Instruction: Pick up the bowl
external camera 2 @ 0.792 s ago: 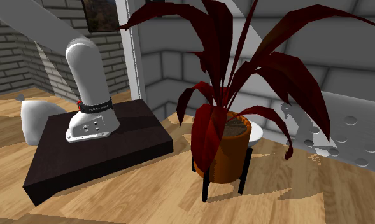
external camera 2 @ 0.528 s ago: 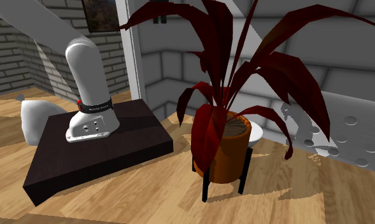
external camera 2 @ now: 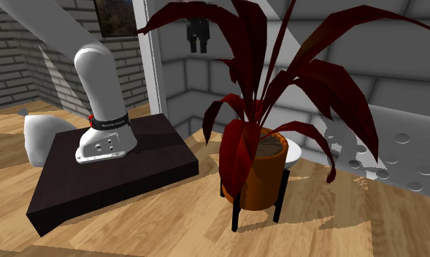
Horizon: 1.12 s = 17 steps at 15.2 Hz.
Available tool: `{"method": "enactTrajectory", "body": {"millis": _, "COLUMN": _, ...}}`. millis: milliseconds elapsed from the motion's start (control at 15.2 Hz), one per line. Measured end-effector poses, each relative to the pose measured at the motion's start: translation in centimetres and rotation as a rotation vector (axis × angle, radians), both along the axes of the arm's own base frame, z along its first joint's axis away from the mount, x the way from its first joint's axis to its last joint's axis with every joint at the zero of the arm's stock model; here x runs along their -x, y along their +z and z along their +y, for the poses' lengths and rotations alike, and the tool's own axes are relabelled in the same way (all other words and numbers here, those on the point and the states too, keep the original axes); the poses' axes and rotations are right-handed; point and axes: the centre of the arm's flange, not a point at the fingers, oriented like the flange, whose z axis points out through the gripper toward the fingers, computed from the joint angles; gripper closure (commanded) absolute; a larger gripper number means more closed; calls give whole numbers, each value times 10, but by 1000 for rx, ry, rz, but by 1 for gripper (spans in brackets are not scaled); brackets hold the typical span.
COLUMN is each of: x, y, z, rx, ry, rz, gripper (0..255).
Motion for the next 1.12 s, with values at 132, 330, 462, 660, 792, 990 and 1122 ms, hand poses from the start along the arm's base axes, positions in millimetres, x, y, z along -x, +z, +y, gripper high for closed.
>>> {"method": "enactTrajectory", "body": {"millis": 132, "x": -12, "y": -22, "z": -4, "rx": 21, "ry": -3, "rz": -1, "gripper": 0}}
{"method": "enactTrajectory", "body": {"millis": 330, "x": -34, "y": -55, "z": -13, "rx": 51, "ry": -7, "rz": -1, "gripper": 0}}
{"method": "enactTrajectory", "body": {"millis": 462, "x": -43, "y": -76, "z": -18, "rx": 72, "ry": -10, "rz": -2, "gripper": 0}}
{"method": "enactTrajectory", "body": {"millis": 660, "x": -59, "y": -109, "z": -35, "rx": 103, "ry": -14, "rz": -2, "gripper": 0}}
{"method": "enactTrajectory", "body": {"millis": 792, "x": -72, "y": -129, "z": -41, "rx": 124, "ry": -17, "rz": -3, "gripper": 0}}
{"method": "enactTrajectory", "body": {"millis": 990, "x": -91, "y": -161, "z": -57, "rx": 154, "ry": -21, "rz": -4, "gripper": 0}}
{"method": "enactTrajectory", "body": {"millis": 1122, "x": -103, "y": -183, "z": -65, "rx": 175, "ry": -24, "rz": -4, "gripper": 0}}
